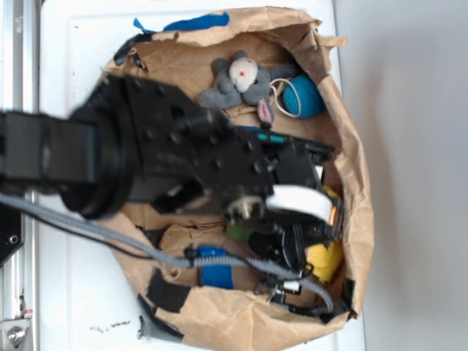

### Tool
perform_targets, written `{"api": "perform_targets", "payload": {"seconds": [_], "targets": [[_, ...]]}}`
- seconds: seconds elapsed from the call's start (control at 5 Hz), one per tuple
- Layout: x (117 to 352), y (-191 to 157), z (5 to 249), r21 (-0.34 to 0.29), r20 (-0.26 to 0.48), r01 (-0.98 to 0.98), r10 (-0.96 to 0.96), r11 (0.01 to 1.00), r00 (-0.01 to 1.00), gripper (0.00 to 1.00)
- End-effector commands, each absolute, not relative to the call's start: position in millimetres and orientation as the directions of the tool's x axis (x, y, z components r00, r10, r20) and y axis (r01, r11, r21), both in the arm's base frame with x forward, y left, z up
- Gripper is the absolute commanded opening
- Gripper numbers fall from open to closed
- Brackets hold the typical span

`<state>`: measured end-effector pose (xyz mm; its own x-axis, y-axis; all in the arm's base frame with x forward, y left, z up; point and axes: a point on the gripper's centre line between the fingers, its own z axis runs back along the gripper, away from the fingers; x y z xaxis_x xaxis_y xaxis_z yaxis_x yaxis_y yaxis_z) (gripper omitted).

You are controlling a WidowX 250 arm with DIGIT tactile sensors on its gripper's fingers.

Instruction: Grab the yellow cloth.

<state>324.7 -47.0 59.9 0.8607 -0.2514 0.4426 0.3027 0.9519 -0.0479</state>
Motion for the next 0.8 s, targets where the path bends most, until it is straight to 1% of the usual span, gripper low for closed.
{"api": "perform_targets", "payload": {"seconds": [0.0, 0.4, 0.6], "targets": [[338, -64, 66, -0.016, 0.466, 0.314, -0.271, 0.949, 0.842, 1.0], [344, -74, 55, 0.012, 0.451, 0.317, -0.288, 0.948, 0.845, 1.0], [349, -73, 53, 0.009, 0.438, 0.295, -0.269, 0.955, 0.857, 1.0]]}}
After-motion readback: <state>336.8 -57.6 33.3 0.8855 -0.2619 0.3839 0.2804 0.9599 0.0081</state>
